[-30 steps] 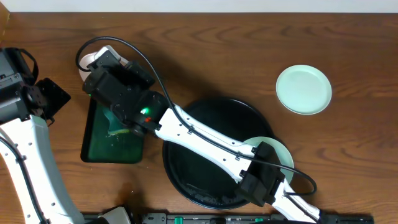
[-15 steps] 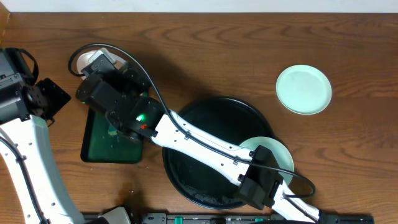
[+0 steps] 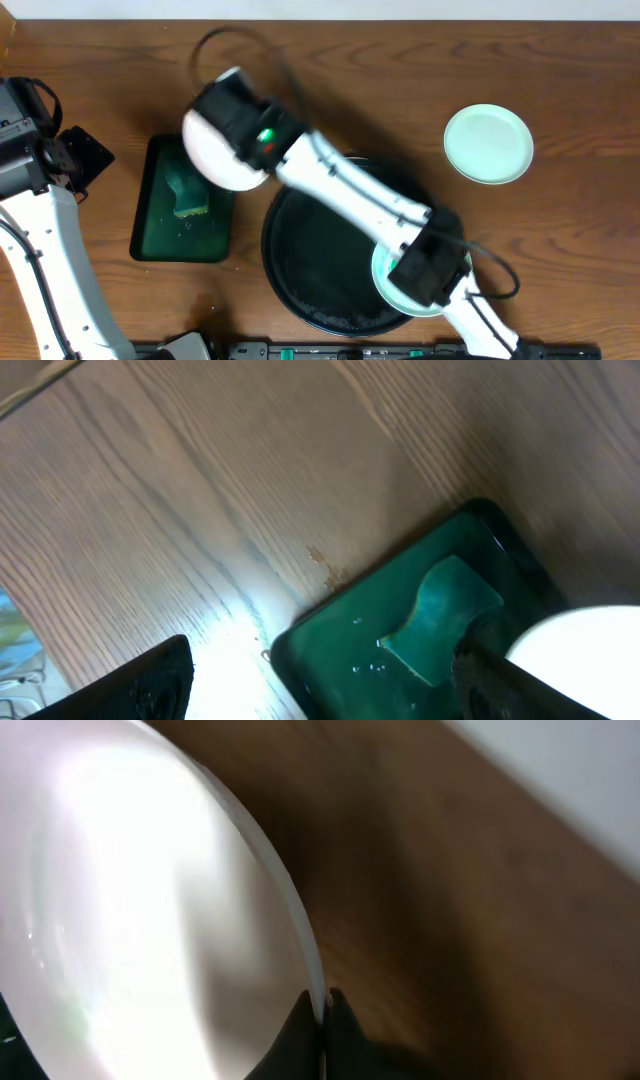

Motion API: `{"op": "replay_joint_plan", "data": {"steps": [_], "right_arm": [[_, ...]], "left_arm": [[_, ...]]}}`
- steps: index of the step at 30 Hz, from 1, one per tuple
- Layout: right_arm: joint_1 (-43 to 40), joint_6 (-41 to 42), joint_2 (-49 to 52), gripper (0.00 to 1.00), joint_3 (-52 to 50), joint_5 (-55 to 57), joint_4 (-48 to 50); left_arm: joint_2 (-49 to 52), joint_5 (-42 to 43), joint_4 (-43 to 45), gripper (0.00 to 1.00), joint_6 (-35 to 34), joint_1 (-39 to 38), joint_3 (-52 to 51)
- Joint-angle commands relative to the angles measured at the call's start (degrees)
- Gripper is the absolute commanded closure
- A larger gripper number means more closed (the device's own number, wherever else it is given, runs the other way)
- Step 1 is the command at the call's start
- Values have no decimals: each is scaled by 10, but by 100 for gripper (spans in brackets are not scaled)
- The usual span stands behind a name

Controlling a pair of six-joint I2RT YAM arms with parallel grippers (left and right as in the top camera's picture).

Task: Clean dirty plates on tray and stack at the side
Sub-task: 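Lift the upper white plate with the right gripper and carry it rightward, then set the white plate onto the plate stack at the right side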

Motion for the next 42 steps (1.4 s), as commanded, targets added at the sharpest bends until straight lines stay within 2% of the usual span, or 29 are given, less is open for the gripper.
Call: {"op": "replay_joint_plan", "data": {"steps": [1,9,16,21,25,32,42], "right_arm": [[-73,76,7,99,28,-138,-30],[-243,85,7,99,68,-164,-194],[-361,90,7,99,68,-80,-304],[-449,97,7,99,57,-68,-369],[-516,93,7,99,17,-115,-368],[-601,87,7,99,-102,-120,-332],[-641,48,7,99,-261,-176,-202]], "left_arm": [[8,30,-3,17,-5,3,3],[82,70,-18,16,0,-25,2],[153,69,2,16,31,-146,2],[166,67,19,16,34,-229,2],[166,67,23,16,34,-269,2],[166,67,23,16,34,-291,2],[166,67,23,16,34,-295,2]]}}
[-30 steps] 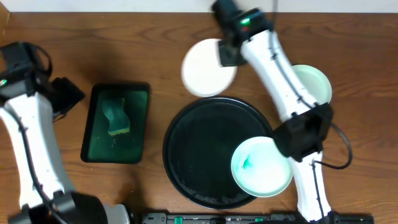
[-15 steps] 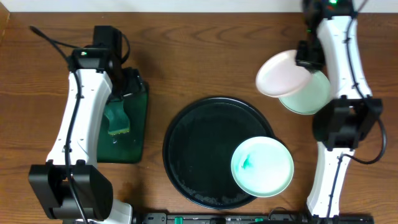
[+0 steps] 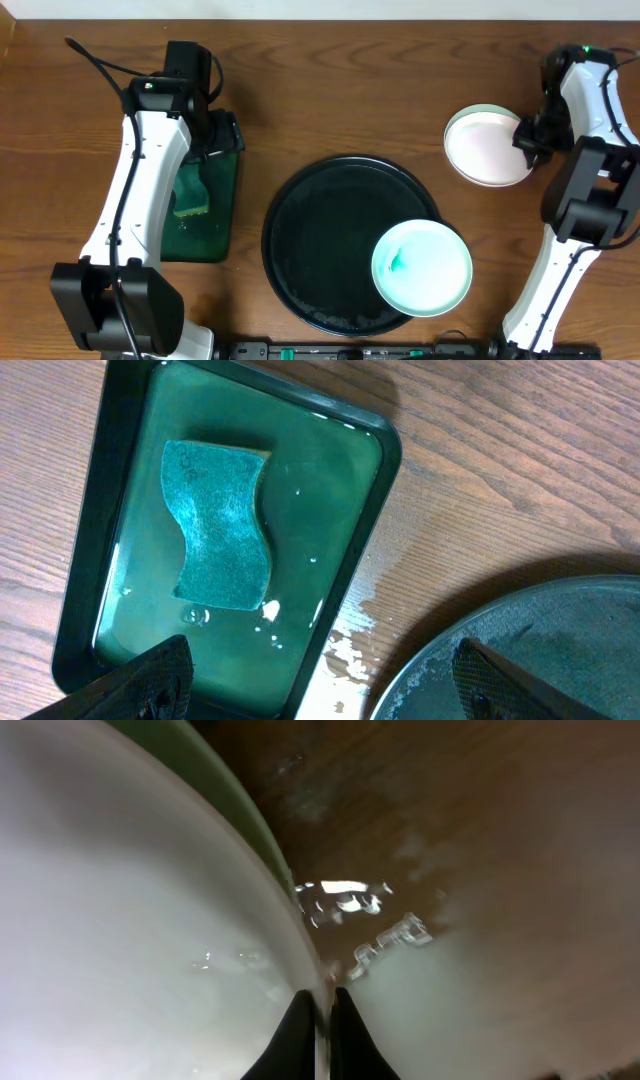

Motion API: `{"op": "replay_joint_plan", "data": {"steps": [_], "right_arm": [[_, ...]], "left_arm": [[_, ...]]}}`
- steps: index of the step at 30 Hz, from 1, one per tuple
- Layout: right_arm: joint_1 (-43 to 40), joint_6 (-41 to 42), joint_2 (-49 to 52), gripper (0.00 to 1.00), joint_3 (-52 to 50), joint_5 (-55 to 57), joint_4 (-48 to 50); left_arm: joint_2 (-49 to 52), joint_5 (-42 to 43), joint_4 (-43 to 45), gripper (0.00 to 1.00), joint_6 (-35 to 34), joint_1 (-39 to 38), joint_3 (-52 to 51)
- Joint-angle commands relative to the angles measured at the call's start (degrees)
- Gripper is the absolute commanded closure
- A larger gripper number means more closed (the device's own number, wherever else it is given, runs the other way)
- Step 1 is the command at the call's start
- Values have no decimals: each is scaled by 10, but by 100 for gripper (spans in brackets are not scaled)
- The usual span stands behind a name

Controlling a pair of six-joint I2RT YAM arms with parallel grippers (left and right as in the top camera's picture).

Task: Clean dirty plates on tray and stack at the side
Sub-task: 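Set the white plate onto the plate stack at the right side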

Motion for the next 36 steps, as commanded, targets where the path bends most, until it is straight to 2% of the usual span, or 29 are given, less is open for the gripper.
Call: {"op": "replay_joint_plan", "data": {"steps": [1,13,14,17,18,28,33,35,36], "right_arm": [[3,-18,-1,99,-35,-23,26],[7,-14,-1,99,-32,-16,71],[8,-16,-1,93,-32,-17,71],[12,-35,-1,40,-29,-29,71],[16,-47,-1,37,-23,-40,71],[115,-88,-47,31,115,-54,31],[195,-140,-92,52,160,-92,-1],[228,-170,-109,52,160,-126,-13],[244,-188,-114,50,160,-145,-19]], "left_arm": [[-2,-2,1,16,5,-2,2],[-2,0,-3,16,5,-2,2],[-2,0,-3,16,5,-2,2],[-2,0,-1,16,5,-2,2],[-2,0,0,16,5,-2,2],[-2,0,4,16,5,-2,2],[-2,0,5,16,10,-2,2],[-2,0,5,16,25,-2,2],[-2,0,5,16,33,-2,2]]}}
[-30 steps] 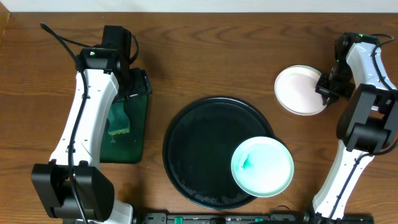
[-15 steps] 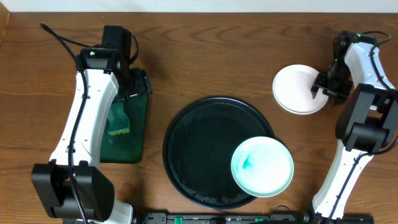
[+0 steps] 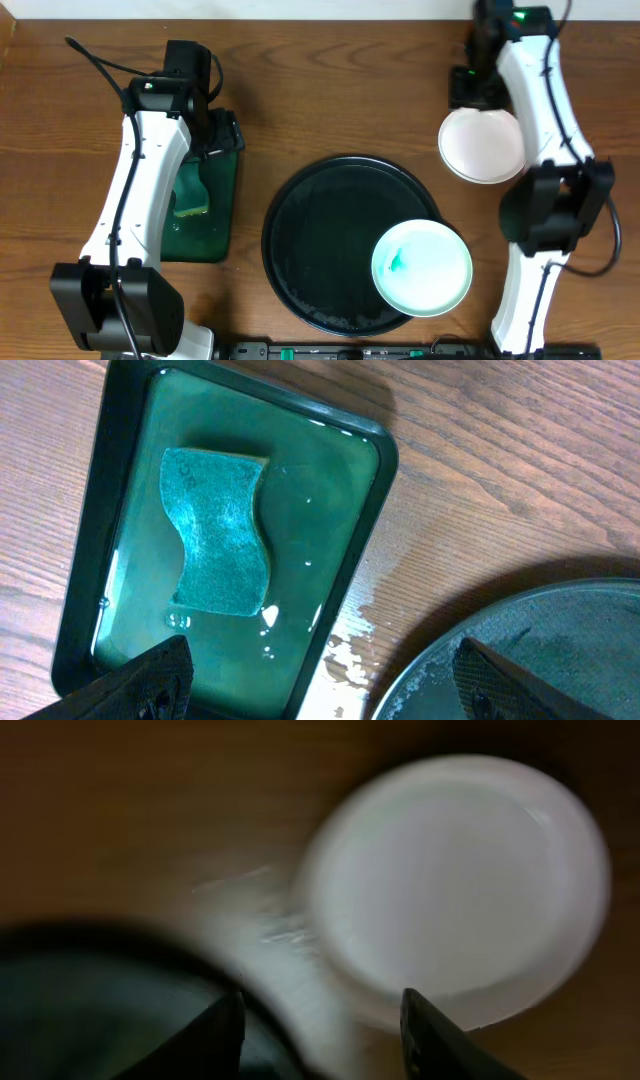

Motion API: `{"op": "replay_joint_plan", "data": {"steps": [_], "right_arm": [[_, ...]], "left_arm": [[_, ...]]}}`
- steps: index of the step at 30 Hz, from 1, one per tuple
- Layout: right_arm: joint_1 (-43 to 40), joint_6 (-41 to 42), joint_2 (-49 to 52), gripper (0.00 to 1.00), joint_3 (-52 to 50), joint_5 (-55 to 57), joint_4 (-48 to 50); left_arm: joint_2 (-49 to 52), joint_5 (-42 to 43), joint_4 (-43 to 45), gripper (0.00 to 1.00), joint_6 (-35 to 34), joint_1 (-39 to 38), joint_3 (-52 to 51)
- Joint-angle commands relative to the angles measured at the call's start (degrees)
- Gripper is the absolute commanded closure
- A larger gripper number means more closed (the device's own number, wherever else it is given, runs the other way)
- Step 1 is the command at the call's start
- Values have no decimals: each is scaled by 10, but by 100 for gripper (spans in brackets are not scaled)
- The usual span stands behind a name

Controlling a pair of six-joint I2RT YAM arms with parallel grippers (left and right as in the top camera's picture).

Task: Clean dirty plates on tray and stack at the side
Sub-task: 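Set the white plate onto the plate stack at the right side, then reach the right gripper to the rim of the lower pale plate on tray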

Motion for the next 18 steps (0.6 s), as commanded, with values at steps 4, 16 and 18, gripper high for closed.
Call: {"op": "replay_joint_plan", "data": {"steps": [4,16,18], "right_arm": [[102,-95,-38,40,9,-84,-47],[209,121,-38,33,-158,65,-60],[203,129,-42,34,-199,69,-54]], "left_arm": [[-2,0,-2,16,37,-2,2],[-2,0,-4,16,49,-2,2],[-2,0,-6,16,56,-2,2]]}}
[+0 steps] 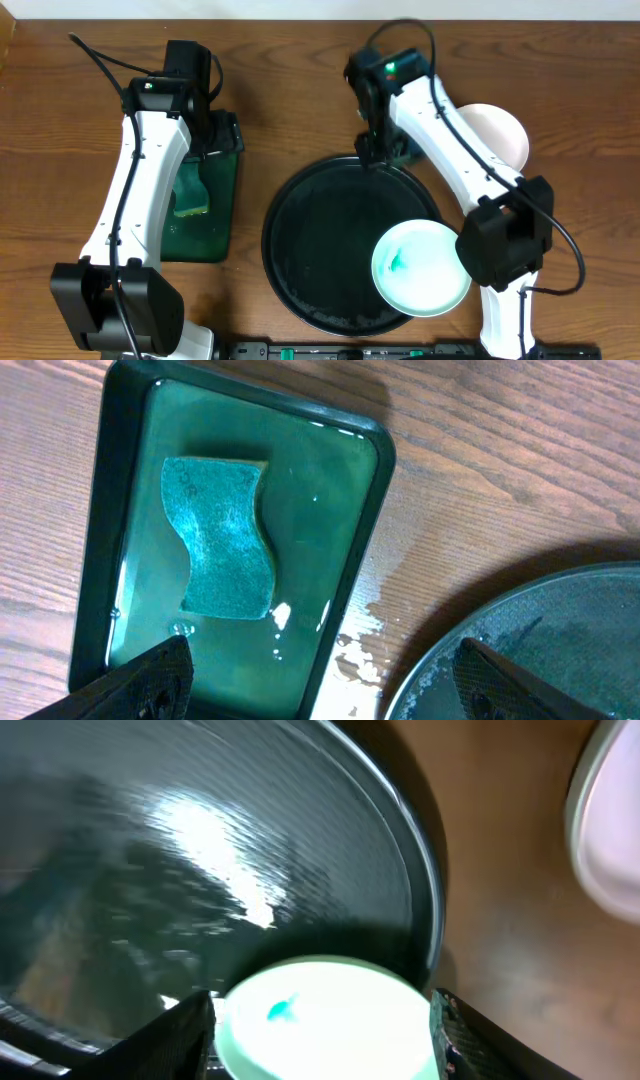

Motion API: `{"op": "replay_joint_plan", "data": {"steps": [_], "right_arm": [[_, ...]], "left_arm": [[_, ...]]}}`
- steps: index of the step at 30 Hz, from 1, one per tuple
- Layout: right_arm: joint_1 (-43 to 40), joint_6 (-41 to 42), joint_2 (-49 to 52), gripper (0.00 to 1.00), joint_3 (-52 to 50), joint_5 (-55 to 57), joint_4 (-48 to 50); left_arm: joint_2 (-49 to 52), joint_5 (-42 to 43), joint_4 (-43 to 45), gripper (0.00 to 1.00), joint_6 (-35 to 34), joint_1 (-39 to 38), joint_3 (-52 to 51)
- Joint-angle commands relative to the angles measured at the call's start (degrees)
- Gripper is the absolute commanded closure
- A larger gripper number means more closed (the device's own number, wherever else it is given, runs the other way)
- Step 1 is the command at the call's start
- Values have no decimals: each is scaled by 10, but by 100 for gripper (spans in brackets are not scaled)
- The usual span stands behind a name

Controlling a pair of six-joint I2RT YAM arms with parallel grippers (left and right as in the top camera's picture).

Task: Clean dirty plates on tray and stack at the side
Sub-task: 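Reach the right gripper to the rim of the lower pale plate on tray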

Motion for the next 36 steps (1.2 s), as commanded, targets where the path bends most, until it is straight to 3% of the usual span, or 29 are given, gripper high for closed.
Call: {"op": "replay_joint_plan", "data": {"steps": [1,7,14,18,23,30,36], "right_arm": [[-12,49,-8,35,-56,35,9],[-30,21,-113,35,-127,37,45],[-27,45,-323,16,-180,32,52],[-31,85,-400,15,-241,24,39],[-32,130,-433,19,-354,-19,43],[-32,188,-435,27,-543,-81,132],[-32,233,-435,28,-640,-80,152]], "left_arm": [[-2,0,-6,16,22,-2,2],[-2,0,-5,16,26,-2,2],[-2,0,1,16,26,-2,2],[-2,5,6,16,26,-2,2],[-2,30,12,16,34,-2,2],[-2,29,12,16,37,-2,2],[-2,29,12,16,47,-2,2]]}}
